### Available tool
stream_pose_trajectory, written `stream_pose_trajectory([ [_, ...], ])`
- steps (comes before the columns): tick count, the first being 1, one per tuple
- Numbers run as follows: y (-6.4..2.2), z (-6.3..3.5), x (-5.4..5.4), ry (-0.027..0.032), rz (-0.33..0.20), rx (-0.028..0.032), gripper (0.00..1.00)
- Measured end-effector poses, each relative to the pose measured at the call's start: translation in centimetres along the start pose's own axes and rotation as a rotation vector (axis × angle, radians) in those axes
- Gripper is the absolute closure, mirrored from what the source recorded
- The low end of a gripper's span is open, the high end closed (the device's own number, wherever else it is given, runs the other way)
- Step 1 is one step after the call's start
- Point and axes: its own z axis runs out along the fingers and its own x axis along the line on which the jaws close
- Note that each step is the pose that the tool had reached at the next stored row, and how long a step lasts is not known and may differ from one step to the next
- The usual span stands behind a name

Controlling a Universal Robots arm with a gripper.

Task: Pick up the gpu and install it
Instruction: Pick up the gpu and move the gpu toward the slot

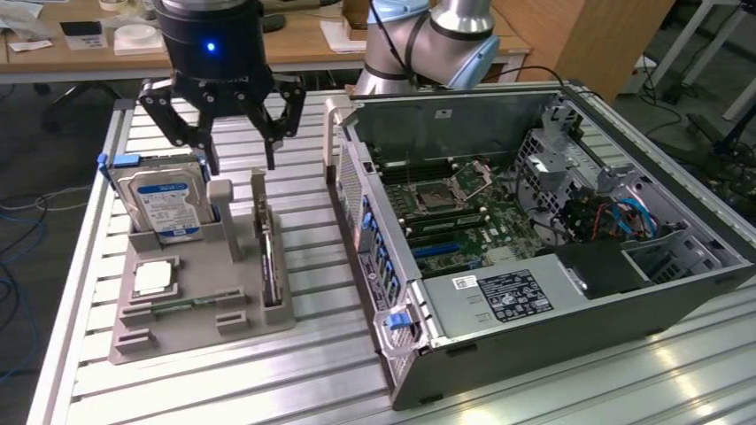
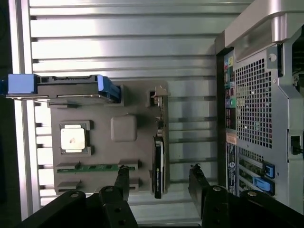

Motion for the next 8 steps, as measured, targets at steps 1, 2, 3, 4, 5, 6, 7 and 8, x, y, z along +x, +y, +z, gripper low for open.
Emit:
stream_pose_trajectory([
  [1, -0.13, 0.18, 0.0, 0.0000, 0.000, -0.0001, 0.38],
  [2, -0.24, 0.35, 0.0, 0.0005, -0.001, -0.0001, 0.38],
  [3, -0.34, 0.52, 0.0, 0.0013, -0.002, 0.0000, 0.38],
  [4, -0.43, 0.71, 0.0, 0.0021, -0.004, 0.0000, 0.38],
  [5, -0.50, 0.88, -0.1, 0.0030, -0.006, 0.0000, 0.38],
  [6, -0.54, 1.03, -0.1, 0.0046, -0.007, 0.0000, 0.38],
  [7, -0.54, 1.13, -0.1, 0.0088, -0.008, 0.0005, 0.38],
  [8, -0.54, 1.23, -0.2, 0.0162, -0.009, 0.0006, 0.38],
])
